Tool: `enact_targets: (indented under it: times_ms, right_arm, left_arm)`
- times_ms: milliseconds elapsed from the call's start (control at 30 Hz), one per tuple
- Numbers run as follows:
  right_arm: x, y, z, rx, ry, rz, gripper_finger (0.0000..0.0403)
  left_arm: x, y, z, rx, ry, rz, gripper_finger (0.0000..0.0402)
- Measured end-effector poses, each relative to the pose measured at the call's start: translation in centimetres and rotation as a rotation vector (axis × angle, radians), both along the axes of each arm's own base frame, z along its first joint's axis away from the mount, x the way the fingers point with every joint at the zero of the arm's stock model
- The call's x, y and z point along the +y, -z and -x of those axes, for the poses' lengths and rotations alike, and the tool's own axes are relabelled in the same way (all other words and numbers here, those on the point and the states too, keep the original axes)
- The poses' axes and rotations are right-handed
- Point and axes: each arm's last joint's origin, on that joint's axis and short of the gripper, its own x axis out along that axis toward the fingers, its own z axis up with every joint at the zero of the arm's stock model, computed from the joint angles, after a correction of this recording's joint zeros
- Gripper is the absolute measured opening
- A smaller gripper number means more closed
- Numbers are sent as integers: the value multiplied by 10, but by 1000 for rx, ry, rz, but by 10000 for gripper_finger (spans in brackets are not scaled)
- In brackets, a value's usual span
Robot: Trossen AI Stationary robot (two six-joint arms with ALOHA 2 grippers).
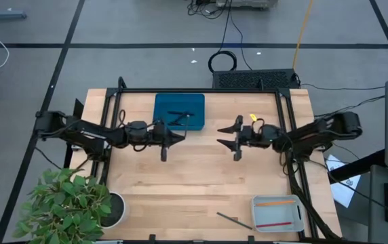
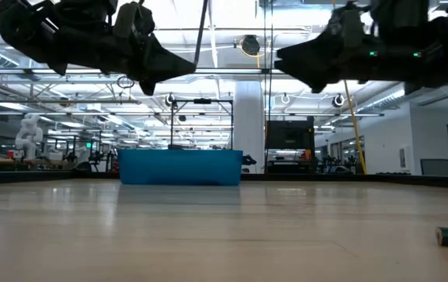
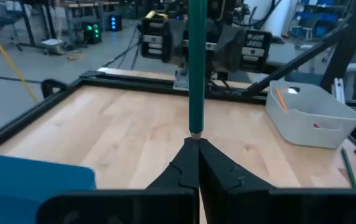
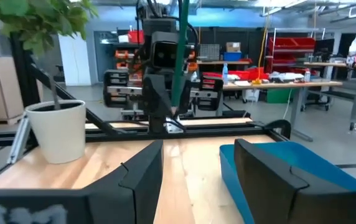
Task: Sort pens & pencils
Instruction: Put the left green pencil into the gray bin
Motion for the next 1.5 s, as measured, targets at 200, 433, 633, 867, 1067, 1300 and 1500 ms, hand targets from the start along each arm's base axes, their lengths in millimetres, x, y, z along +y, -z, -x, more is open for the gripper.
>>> enact_targets:
  times_ms: [200, 433, 633, 867, 1067, 1300, 1500]
  right_arm:
    - [-2, -3, -41, 17, -4, 5, 185]
    - [-3, -9, -63, -12, -22, -24, 185]
    - [2, -8, -65, -22, -86, -44, 185]
    - [8, -12, -65, -57, -106, -42, 185]
    - [8, -13, -65, -69, -107, -57, 172]
    - [8, -14, -64, -76, -108, -67, 76]
    - [8, -14, -64, -78, -110, -84, 16]
  left_arm:
    - [-1, 12, -14, 39, 14, 9, 0]
    - [-4, 17, -35, 64, 31, 11, 0]
    - [-9, 17, -51, 70, 45, 10, 0]
    - [-13, 24, -64, 97, 58, 11, 0]
    - [-13, 26, -66, 110, 59, 9, 0]
    - [-13, 27, -66, 118, 59, 9, 0]
    - [-13, 27, -66, 118, 59, 9, 0]
